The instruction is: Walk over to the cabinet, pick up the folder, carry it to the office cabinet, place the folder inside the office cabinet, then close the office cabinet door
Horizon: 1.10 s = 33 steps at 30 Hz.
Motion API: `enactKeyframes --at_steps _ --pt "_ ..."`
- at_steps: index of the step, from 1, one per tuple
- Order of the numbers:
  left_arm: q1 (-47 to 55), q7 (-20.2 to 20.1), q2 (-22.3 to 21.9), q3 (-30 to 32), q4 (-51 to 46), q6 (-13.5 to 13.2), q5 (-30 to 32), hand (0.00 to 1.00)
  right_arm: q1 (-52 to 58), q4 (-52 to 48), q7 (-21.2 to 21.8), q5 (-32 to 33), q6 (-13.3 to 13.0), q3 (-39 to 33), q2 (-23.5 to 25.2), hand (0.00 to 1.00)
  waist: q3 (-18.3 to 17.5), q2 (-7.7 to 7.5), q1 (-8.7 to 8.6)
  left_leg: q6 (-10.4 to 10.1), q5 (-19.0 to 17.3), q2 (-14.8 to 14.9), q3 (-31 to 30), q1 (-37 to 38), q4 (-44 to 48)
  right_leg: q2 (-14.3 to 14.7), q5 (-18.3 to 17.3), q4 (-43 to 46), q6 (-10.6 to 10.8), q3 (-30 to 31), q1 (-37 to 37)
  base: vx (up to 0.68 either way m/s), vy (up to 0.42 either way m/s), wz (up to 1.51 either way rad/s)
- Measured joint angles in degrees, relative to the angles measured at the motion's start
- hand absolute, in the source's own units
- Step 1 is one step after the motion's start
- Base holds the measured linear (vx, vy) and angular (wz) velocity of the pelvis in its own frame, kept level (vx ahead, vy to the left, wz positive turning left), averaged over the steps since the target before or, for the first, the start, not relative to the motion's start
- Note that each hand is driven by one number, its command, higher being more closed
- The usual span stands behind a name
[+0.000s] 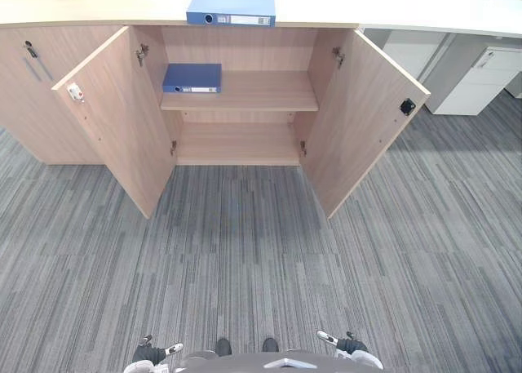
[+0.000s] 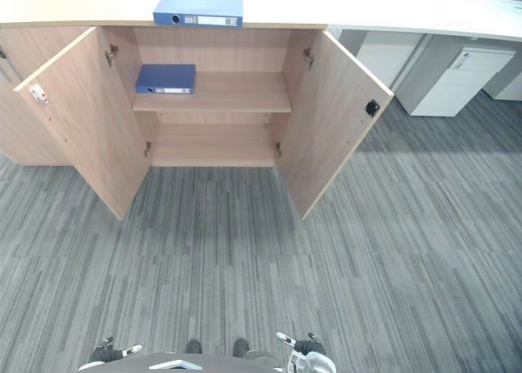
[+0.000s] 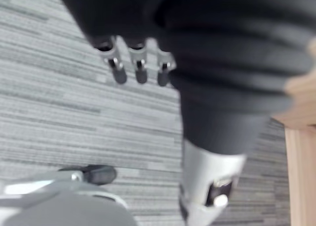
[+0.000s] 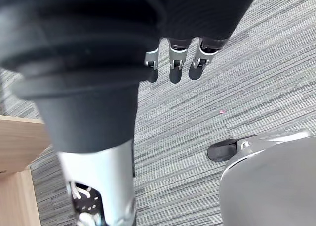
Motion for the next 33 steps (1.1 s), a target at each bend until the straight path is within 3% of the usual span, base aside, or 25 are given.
enactKeyframes --at_steps 5,7,9,11,13,15,17,19,22,23,24,26,28,30,31,33 --pt "-0.44 -0.01 0.26 0.03 -0.04 0.01 0.01 0.0 -0.95 -0.18 0.04 -1.65 0.03 0.24 0.01 0.0 0.81 -0.42 0.46 0.94 -1.76 0.01 1.6 -2.49 1.4 -0.18 -1.54 2.56 0.95 1.19 -3.71 0.02 0.008 -0.14" --pt "-0.57 -0.01 0.59 0.08 -0.07 0.04 -0.04 0.0 -1.3 -0.32 0.05 -1.67 0.02 0.18 0.29 0.0 1.45 -0.96 0.48 1.28 -4.86 0.04 1.87 -4.12 5.86 -0.94 -5.04 9.23 1.72 1.1 -6.37 0.1 0.029 -0.04" --pt "-1.24 0.02 0.52 -0.16 -0.06 0.09 -0.54 0.0 -1.48 -0.77 0.09 -1.66 -0.07 0.16 0.26 0.0 2.49 -0.69 0.96 2.3 -7.79 0.27 2.24 -4.14 9.29 -2.29 -9.01 23.67 4.38 -0.68 -11.58 0.09 0.038 -0.14" --pt "-1.35 0.04 0.67 -0.36 -0.03 0.12 -0.66 0.0 -2.09 -1.36 0.1 -1.66 -0.18 0.21 0.34 0.0 3.15 -0.07 0.7 3.3 -8.56 0.14 2.23 -2.19 9.72 -3.97 -10.06 36.25 3.7 -3.12 -16.99 0.17 0.052 -0.06" --pt "-1.91 0.07 0.85 -0.37 -0.07 0.16 -1.06 0.0 -2.48 -1.46 0.09 -1.63 -0.26 0.23 0.14 0.0 3.52 -0.35 0.28 3.72 -9.73 0.1 1.26 -0.13 9.67 -5.75 -13.95 43.13 3.46 -5.8 -19.72 0.27 0.039 0.16" --pt "-2.32 0.07 0.86 -0.37 -0.07 0.18 -1.12 0.0 -2.49 -2.26 0.08 -1.63 -0.27 0.49 -0.19 0.0 3.61 -0.2 -0.66 2.92 -10.81 1.18 -1.02 1.91 8.99 -6.1 -16.73 41.75 3.11 -8.64 -21.71 0.29 -0.035 0.45" --pt "-3.27 0.08 0.62 -0.37 -0.08 0.18 -1.31 0.0 -2.83 -2.58 0.07 -1.6 -0.3 0.52 -0.48 0.0 3.92 0.32 -1.21 2.04 -11.35 2.66 -2.54 3.65 7.36 -4.68 -16.19 36.93 2.26 -9.03 -24.0 0.37 -0.1 0.45" --pt "-3.57 0.06 0.5 -0.57 -0.02 0.18 -1.48 0.0 -2.91 -2.62 0.06 -1.65 -0.25 0.93 -0.9 0.0 4.2 0.83 -1.97 0.16 -12.42 4.2 -3.91 5.24 6.46 -2.84 -12.5 29.86 1.19 -8.72 -25.02 0.39 -0.135 0.51" --pt "-3.32 0.1 0.42 0.09 0.05 0.13 -1.5 0.0 -1.48 -2.53 0.03 -1.56 -0.18 0.8 -0.93 0.0 3.66 -0.1 -2.28 -4.21 -15.08 4.25 -4.06 8.37 7.33 -3.39 -4.17 26.6 -2.19 -8.04 -25.17 0.44 -0.19 0.41" --pt "-3.5 0.11 -0.19 0.3 -0.09 0.04 -1.5 0.0 -1.7 -2.52 0.05 -1.75 -0.08 0.81 -1.55 0.0 3.58 1.49 -2.3 -5.91 -16.06 6.03 -3.49 6.95 11.54 -2.57 -5.23 27.09 -2.96 -8.92 -24.68 0.51 -0.233 0.29" --pt "-3.61 -0.07 -1.24 0.98 -0.31 -0.14 -1.51 0.0 -1.78 -2.76 0.01 -1.77 -0.18 0.69 -1.55 0.0 3.86 1.91 -2.14 -6.16 -16.2 6.65 -3.13 4.03 18.04 -2.05 -6.22 26.1 -3.37 -8.98 -23.73 0.58 -0.297 0.11" --pt "-3.54 -0.05 -3.29 5.94 -2.47 -0.41 -2.34 0.0 -1.42 -5.09 -0.15 -1.65 -0.11 0.67 -2.03 0.0 5.09 3.71 -1.88 -7.32 -16.2 12.17 0.12 -7.34 46.24 0.63 -7.16 21.78 -3.98 -8.81 -17.39 0.58 -0.303 -0.05" --pt "-3.51 -0.05 -3.68 7.35 -3.63 -0.49 -3.17 0.0 -1.05 -5.59 -0.17 -1.49 -0.19 1.02 -1.73 0.0 5.26 3.62 -1.02 -7.47 -16.34 15.63 1.81 -11.13 56.63 1.95 -7.88 19.95 -4.85 -8.6 -12.53 0.37 -0.174 -0.22" --pt "-4.37 -0.16 -4.04 7.82 -5.47 -1.04 -4.5 0.0 -0.51 -7.19 -0.17 -1.21 -0.17 1.14 -0.02 0.0 5.94 2.06 0.04 -6.8 -16.7 17.85 4.48 -16.74 59.93 2.04 -9.61 17.23 -5.38 -7.74 -6.4 0.39 -0.18 -0.14" --pt "-4.61 -0.18 -4.35 7.85 -5.93 -1.05 -4.59 0.0 -0.51 -7.25 -0.17 -1.19 -0.16 1.19 0.36 0.0 5.87 2.03 0.15 -6.78 -16.71 18.14 5.0 -18.48 59.4 2.02 -9.94 16.4 -5.34 -7.62 -5.3 0.33 -0.117 -0.13" --pt "-5.71 -0.3 -5.99 7.92 -6.61 -1.21 -5.6 0.0 -0.57 -7.12 -0.18 -1.19 0.05 0.9 1.42 0.0 5.8 2.17 1.36 -6.75 -16.7 17.39 7.51 -22.74 50.98 1.46 -10.48 13.73 -4.56 -6.27 -1.8 0.35 -0.028 -0.29"
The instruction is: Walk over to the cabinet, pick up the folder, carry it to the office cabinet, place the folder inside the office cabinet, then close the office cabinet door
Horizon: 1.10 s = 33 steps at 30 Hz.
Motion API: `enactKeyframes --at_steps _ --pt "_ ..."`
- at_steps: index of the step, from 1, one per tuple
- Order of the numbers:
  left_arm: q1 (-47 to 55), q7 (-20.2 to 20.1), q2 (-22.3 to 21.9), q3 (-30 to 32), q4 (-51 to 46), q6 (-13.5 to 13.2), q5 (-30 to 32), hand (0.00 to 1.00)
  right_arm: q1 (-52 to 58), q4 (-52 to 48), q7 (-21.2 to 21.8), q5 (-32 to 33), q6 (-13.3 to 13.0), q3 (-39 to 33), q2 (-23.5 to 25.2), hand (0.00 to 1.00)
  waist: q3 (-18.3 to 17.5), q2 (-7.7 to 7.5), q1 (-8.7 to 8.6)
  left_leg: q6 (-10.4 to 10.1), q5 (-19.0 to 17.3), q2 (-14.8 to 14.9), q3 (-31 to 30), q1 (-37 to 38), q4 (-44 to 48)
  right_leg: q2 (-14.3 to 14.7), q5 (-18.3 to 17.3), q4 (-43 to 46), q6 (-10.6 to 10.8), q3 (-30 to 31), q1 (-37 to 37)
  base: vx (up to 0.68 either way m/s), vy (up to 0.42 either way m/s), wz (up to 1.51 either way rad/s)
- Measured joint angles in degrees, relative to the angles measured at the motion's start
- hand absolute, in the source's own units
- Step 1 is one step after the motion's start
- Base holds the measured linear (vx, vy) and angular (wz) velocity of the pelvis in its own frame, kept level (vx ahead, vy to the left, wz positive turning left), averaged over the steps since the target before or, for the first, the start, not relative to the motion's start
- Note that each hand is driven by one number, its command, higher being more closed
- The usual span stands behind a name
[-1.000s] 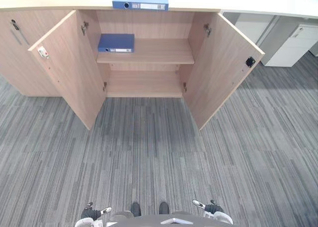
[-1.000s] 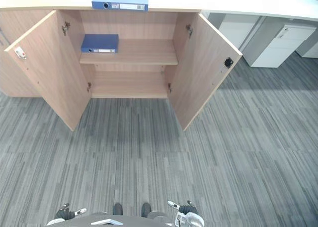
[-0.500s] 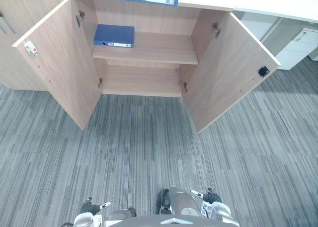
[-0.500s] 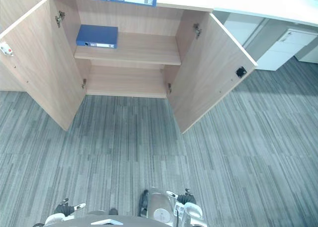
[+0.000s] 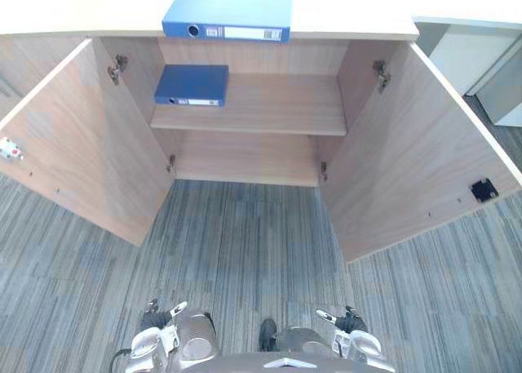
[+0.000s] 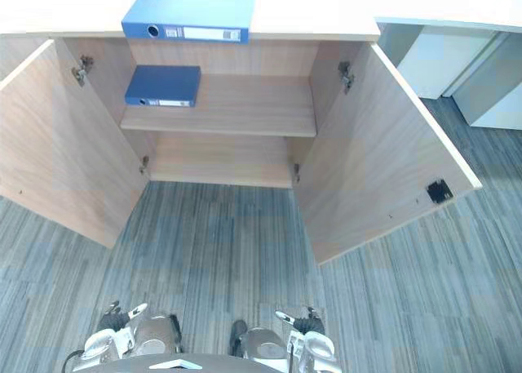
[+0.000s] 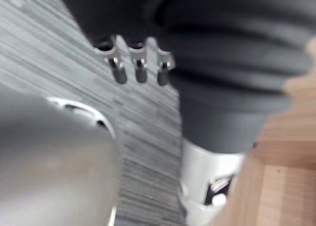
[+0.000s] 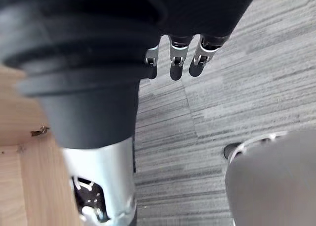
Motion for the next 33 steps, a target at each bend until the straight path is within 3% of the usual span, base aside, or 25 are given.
enactKeyframes --at_steps 2,4,5,6,7,9,10,11,13,15,19,21,23,24,26,28,29,30,33 --pt "-0.51 -0.01 -0.4 -0.11 0.0 -0.02 -0.1 0.0 0.07 0.08 -0.07 0.02 0.15 -0.1 0.18 0.0 0.01 -0.07 0.37 0.48 0.74 -2.52 -0.46 -1.25 -10.73 -1.02 -0.73 -1.52 1.2 1.04 2.33 0.32 0.076 -0.27" --pt "-0.6 -0.1 -0.4 -0.32 0.24 -0.01 -0.44 0.0 0.09 0.22 -0.1 0.0 0.51 -0.64 0.14 0.0 -0.1 -0.16 0.3 0.53 4.1 -5.55 -2.25 -1.91 -20.66 -2.32 -1.8 -3.22 2.95 1.51 4.69 0.38 0.175 -0.17" --pt "-0.52 -0.1 -0.42 -0.86 0.48 -0.01 -0.91 0.0 0.25 0.81 -0.12 -0.03 0.52 -0.96 0.03 0.0 -0.37 0.07 0.36 1.14 7.59 -7.03 -4.21 -1.52 -26.38 -2.74 -2.7 -4.09 4.41 1.94 5.82 0.34 0.24 -0.27" --pt "-0.53 -0.17 -0.23 -0.86 0.79 -0.03 -1.04 0.0 0.08 2.16 -0.11 -0.05 0.65 -0.97 0.14 0.0 -0.82 -0.5 0.8 3.42 11.89 -8.25 -5.13 -1.32 -25.92 -3.85 -4.11 -3.98 5.94 3.17 6.52 0.36 0.27 -0.36" --pt "-0.5 -0.25 -0.09 -0.86 0.96 -0.02 -1.03 0.0 0.1 2.57 -0.11 -0.14 0.82 -0.98 0.4 0.0 -1.56 -0.82 0.96 4.58 13.12 -8.98 -4.99 -1.3 -25.57 -4.67 -4.89 -3.56 6.8 4.12 6.48 0.42 0.307 -0.52" --pt "-0.49 -0.32 1.03 -1.28 1.6 0.01 -0.97 0.0 0.13 2.85 -0.02 -0.51 0.86 -1.17 1.65 0.0 -3.05 -3.04 1.24 6.74 11.43 -10.91 -2.1 0.2 -24.0 -7.97 -6.24 4.07 8.6 6.29 3.75 0.45 0.288 -0.53" --pt "-0.59 -0.32 1.29 -1.34 2.15 0.01 -0.97 0.0 0.08 2.7 -0.02 -0.58 0.85 -1.17 1.9 0.0 -3.19 -3.28 1.19 7.28 10.73 -11.06 -1.3 1.16 -24.11 -8.58 -6.08 7.92 8.81 6.95 2.37 0.43 0.276 -0.4" --pt "-0.64 -0.31 1.71 -1.74 2.87 0.23 -0.94 0.0 0.05 2.4 0.08 -0.88 0.87 -1.16 1.92 0.0 -3.35 -3.62 1.13 8.2 9.47 -11.63 -0.44 3.73 -24.42 -9.57 -4.68 17.38 9.23 7.67 -0.98 0.42 0.263 -0.25" --pt "-0.49 -0.27 2.01 -2.63 3.37 0.63 -0.91 0.0 -0.08 2.3 0.14 -1.33 0.6 -1.05 1.74 0.0 -3.16 -3.34 1.04 9.25 7.95 -12.32 -0.11 8.64 -26.73 -10.82 -4.63 32.05 9.6 8.51 -6.35 0.42 0.231 -0.18" --pt "-0.29 -0.21 2.19 -3.13 4.41 0.72 -0.9 0.0 -0.16 1.85 0.17 -1.89 0.38 -0.55 1.74 0.0 -2.98 -2.88 0.38 9.36 7.74 -12.96 -0.3 14.13 -30.86 -10.99 -7.02 38.02 8.55 7.08 -10.0 0.27 0.097 0.02" --pt "-0.08 -0.14 2.16 -2.92 4.89 0.75 -0.85 0.0 -0.26 0.46 0.23 -2.24 -0.32 0.15 1.75 0.0 -3.04 -2.95 -0.39 8.4 7.27 -12.57 -1.19 20.38 -35.99 -9.04 -8.12 27.0 7.06 2.61 -17.44 0.27 0.004 0.15" --pt "0.27 -0.12 2.18 -2.78 5.06 0.74 -0.83 0.0 -0.27 0.2 0.23 -2.14 -0.34 0.13 1.9 0.0 -3.13 -3.09 -1.23 6.79 6.9 -12.89 -2.29 21.77 -37.34 -7.26 -1.99 13.37 5.25 3.58 -17.67 0.23 -0.08 0.38" --pt "0.05 -0.05 1.43 -1.41 5.97 0.83 -0.78 0.0 -0.08 0.27 0.27 -1.43 -0.41 -0.44 1.82 0.0 -3.52 -2.93 -1.63 4.96 5.77 -12.95 -4.43 23.36 -37.48 -6.94 5.38 10.78 4.41 3.88 -16.35 0.31 -0.166 0.43" --pt "0.43 -0.06 -0.03 -1.04 6.47 0.74 -0.76 0.0 0.27 0.32 0.25 -1.4 -0.39 -0.81 1.05 0.0 -4.75 -0.67 -1.39 3.97 5.58 -11.53 -4.98 23.32 -37.72 -5.81 4.57 9.81 4.19 3.23 -15.72 0.31 -0.162 0.37" --pt "0.45 -0.06 -1.31 -0.3 6.55 0.75 -0.29 0.0 0.29 0.14 0.26 -1.21 -0.37 -1.13 0.1 0.0 -5.36 1.24 -1.46 2.95 5.22 -10.05 -5.23 23.42 -38.3 -4.94 2.91 9.65 3.39 1.29 -15.64 0.28 -0.155 0.32" --pt "0.34 -0.2 -1.69 0.57 6.5 0.76 0.33 0.0 0.47 0.17 0.21 -0.53 -0.33 -1.16 0.09 0.0 -4.94 0.89 -1.69 1.64 4.71 -8.63 -5.02 22.51 -34.55 -4.52 1.19 9.59 2.84 -0.31 -13.78 0.26 -0.192 0.42" --pt "0.19 -0.25 -1.33 1.05 6.1 0.76 0.64 0.0 0.75 0.17 0.22 -0.41 -0.29 -1.12 0.25 0.0 -4.78 0.8 -1.55 0.53 4.03 -7.54 -4.8 20.95 -28.04 -4.53 0.08 9.47 2.46 -0.91 -11.47 0.18 -0.166 0.38" --pt "0.5 -0.25 -1.29 1.18 4.86 0.75 0.72 0.0 0.95 0.21 0.21 -0.39 -0.24 -1.03 0.4 0.0 -4.2 -0.21 -1.09 -0.2 2.98 -6.06 -4.08 18.25 -20.3 -4.51 -0.74 8.97 2.14 -1.43 -9.16 0.17 -0.149 0.28" --pt "0.79 -0.32 -1.49 1.26 4.1 0.66 0.72 0.0 1.19 0.22 0.21 -0.37 -0.09 -1.03 0.44 0.0 -4.3 -0.03 -0.36 0.59 1.07 -3.54 -1.4 13.38 -13.51 -4.47 -1.52 7.67 2.11 -1.97 -6.18 0.14 -0.043 0.05"
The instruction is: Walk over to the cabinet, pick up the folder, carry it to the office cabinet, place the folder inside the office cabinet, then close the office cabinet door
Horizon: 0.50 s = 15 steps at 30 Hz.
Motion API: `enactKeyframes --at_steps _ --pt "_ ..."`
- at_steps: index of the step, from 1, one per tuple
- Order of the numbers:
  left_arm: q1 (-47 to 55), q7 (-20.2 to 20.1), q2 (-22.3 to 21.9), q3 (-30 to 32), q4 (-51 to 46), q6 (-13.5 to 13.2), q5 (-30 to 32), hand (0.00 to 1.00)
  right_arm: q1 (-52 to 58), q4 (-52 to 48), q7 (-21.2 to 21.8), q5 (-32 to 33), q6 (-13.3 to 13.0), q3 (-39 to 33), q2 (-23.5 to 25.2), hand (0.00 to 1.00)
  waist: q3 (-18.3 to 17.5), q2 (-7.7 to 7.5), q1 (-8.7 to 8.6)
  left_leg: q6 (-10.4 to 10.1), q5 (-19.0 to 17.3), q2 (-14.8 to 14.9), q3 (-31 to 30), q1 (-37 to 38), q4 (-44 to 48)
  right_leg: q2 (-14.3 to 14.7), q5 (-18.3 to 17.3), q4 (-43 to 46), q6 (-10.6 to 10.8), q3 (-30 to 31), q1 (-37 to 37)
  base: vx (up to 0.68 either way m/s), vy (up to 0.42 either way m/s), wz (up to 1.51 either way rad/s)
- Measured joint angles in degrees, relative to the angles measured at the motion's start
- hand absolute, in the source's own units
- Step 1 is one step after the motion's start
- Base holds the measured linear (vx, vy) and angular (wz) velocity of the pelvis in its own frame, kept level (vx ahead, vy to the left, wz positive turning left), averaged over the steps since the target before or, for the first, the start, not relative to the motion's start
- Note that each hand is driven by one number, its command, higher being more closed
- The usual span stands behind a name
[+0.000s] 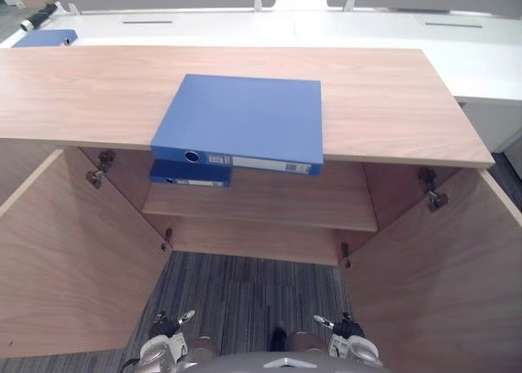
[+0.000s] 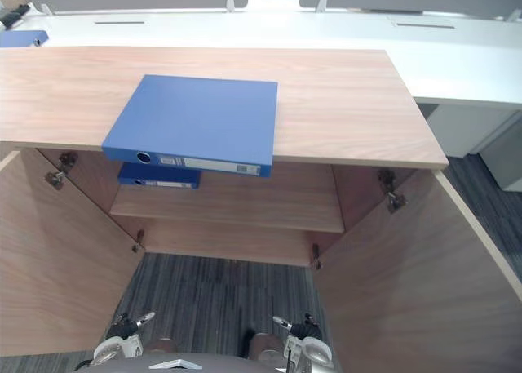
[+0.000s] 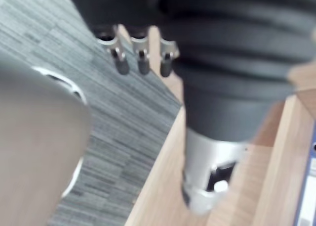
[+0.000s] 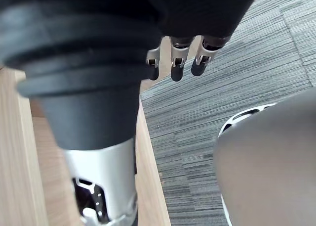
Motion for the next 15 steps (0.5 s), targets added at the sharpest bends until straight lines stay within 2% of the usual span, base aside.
enactKeyframes --at_steps 2,4,5,9,15 --pt "-0.08 0.05 0.02 0.48 0.0 0.01 -0.02 0.0 0.07 0.04 -0.03 0.01 0.15 -0.06 0.02 0.0 0.04 -0.13 0.49 0.21 -0.3 -0.25 -0.33 -2.25 -3.37 -0.32 -0.05 -0.13 0.26 1.09 0.08 0.13 0.089 -0.25" --pt "-0.21 0.06 0.01 0.52 0.06 0.01 -0.02 0.0 0.12 -0.06 -0.08 0.03 0.55 -0.1 -0.03 0.0 -0.03 -0.02 0.58 0.54 2.51 -0.93 -1.04 -2.26 -11.09 -0.65 -0.69 0.71 1.68 2.3 0.02 0.12 0.167 -0.36" --pt "-0.31 0.02 0.55 0.59 0.22 0.03 -0.01 0.0 0.1 0.08 -0.15 0.02 0.68 -0.09 0.43 0.0 -0.47 -0.48 0.68 1.8 4.81 -2.21 -0.76 -0.89 -12.75 -1.49 -1.3 1.66 2.8 3.65 -0.06 0.13 0.192 -0.23" --pt "0.03 0.05 2.03 0.49 0.3 0.07 0.02 0.0 0.98 0.28 -0.12 -0.09 0.69 -0.24 1.86 0.0 -2.08 -3.08 0.77 2.44 5.21 -4.73 0.61 0.81 -15.54 -3.23 -0.03 -1.6 4.84 4.76 1.31 0.1 0.162 -0.1" --pt "0.25 0.11 2.54 -1.93 0.87 0.21 0.85 0.0 0.87 2.26 -0.06 -0.25 0.55 -2.27 2.38 0.0 -2.51 -2.86 0.75 4.41 7.06 -7.38 0.83 5.91 -21.53 -3.63 2.56 -8.02 5.85 5.35 6.17 0.04 0.068 -0.04"
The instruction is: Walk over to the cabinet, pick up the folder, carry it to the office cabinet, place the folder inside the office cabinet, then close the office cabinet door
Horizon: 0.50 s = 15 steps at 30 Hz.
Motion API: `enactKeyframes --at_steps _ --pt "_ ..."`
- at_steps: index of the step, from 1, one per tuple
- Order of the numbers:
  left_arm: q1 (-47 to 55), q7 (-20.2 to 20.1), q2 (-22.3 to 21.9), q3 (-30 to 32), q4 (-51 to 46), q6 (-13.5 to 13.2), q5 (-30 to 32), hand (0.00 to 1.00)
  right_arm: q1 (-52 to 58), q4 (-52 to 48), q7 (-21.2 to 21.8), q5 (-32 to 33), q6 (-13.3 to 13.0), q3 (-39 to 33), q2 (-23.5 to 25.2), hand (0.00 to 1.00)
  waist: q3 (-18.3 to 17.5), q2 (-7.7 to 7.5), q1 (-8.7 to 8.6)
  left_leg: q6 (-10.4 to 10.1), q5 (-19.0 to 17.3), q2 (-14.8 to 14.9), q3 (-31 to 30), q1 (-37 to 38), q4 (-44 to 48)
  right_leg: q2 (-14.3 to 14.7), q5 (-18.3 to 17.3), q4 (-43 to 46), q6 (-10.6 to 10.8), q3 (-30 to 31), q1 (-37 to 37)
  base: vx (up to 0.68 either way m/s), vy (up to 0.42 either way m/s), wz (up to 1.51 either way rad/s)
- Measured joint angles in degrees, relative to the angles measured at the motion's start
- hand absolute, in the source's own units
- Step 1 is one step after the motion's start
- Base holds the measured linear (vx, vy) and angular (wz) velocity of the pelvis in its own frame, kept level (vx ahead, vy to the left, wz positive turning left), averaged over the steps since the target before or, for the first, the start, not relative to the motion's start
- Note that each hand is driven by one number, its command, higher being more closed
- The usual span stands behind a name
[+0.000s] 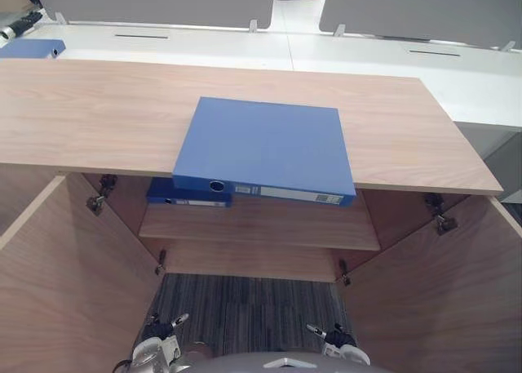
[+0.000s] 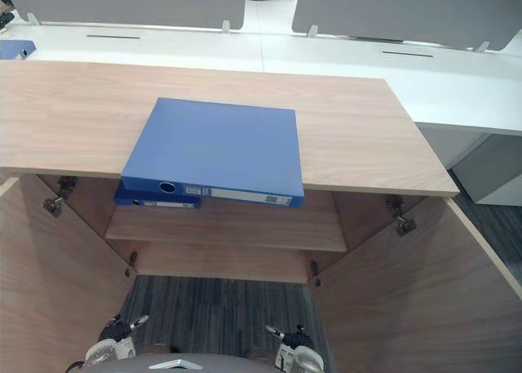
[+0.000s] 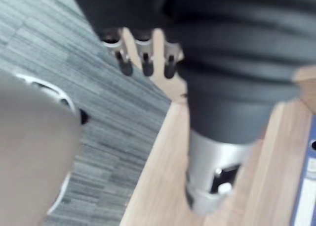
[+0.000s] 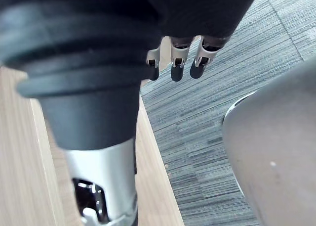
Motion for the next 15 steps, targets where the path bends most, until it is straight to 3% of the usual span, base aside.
enactKeyframes --at_steps 10,15 --pt "0.57 1.45 1.01 -5.86 -0.9 -0.29 0.33 0.0 -1.15 2.54 -0.22 0.01 -0.13 0.15 -1.69 0.0 -0.38 0.89 -0.27 0.52 4.72 -1.08 -4.54 2.8 -6.91 0.8 3.94 -4.84 -0.49 -0.29 2.06 -0.06 -0.007 0.02" --pt "5.25 3.89 1.11 -6.85 -16.23 -0.35 0.95 0.0 -0.92 2.0 -0.7 0.0 -0.66 2.89 -2.36 0.0 -0.24 0.86 -0.42 0.08 6.73 -1.79 -4.67 3.67 -10.47 0.65 5.62 -6.71 -0.7 0.68 1.66 -0.12 0.022 -0.05"
